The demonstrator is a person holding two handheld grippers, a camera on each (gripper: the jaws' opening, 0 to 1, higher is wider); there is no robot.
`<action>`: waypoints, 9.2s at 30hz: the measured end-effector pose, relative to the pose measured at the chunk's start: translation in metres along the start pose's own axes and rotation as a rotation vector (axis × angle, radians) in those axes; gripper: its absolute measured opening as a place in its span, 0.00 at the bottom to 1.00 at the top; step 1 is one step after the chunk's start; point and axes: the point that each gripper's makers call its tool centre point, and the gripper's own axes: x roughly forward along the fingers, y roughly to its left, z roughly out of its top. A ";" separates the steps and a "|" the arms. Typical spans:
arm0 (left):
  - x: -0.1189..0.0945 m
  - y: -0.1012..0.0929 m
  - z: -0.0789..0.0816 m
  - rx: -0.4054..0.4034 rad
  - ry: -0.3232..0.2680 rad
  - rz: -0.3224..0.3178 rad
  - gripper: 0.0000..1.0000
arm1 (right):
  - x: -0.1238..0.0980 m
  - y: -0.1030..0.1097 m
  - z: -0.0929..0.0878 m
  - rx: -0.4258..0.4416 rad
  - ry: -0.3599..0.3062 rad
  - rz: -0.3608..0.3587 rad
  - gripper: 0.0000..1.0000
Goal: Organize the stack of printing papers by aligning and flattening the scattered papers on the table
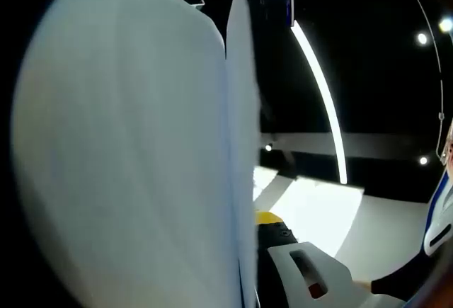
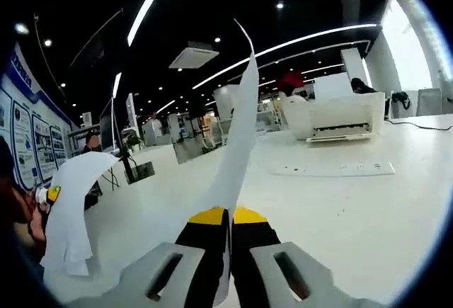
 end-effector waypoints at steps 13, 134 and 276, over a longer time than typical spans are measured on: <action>0.000 0.000 0.001 0.000 0.001 0.000 0.06 | -0.019 0.006 0.037 -0.015 -0.071 0.007 0.00; -0.001 -0.002 0.000 0.018 -0.001 0.002 0.06 | -0.108 0.173 0.142 -0.003 -0.314 0.527 0.00; 0.004 -0.010 -0.008 0.059 0.049 -0.044 0.15 | -0.019 0.242 -0.040 0.023 0.261 0.725 0.00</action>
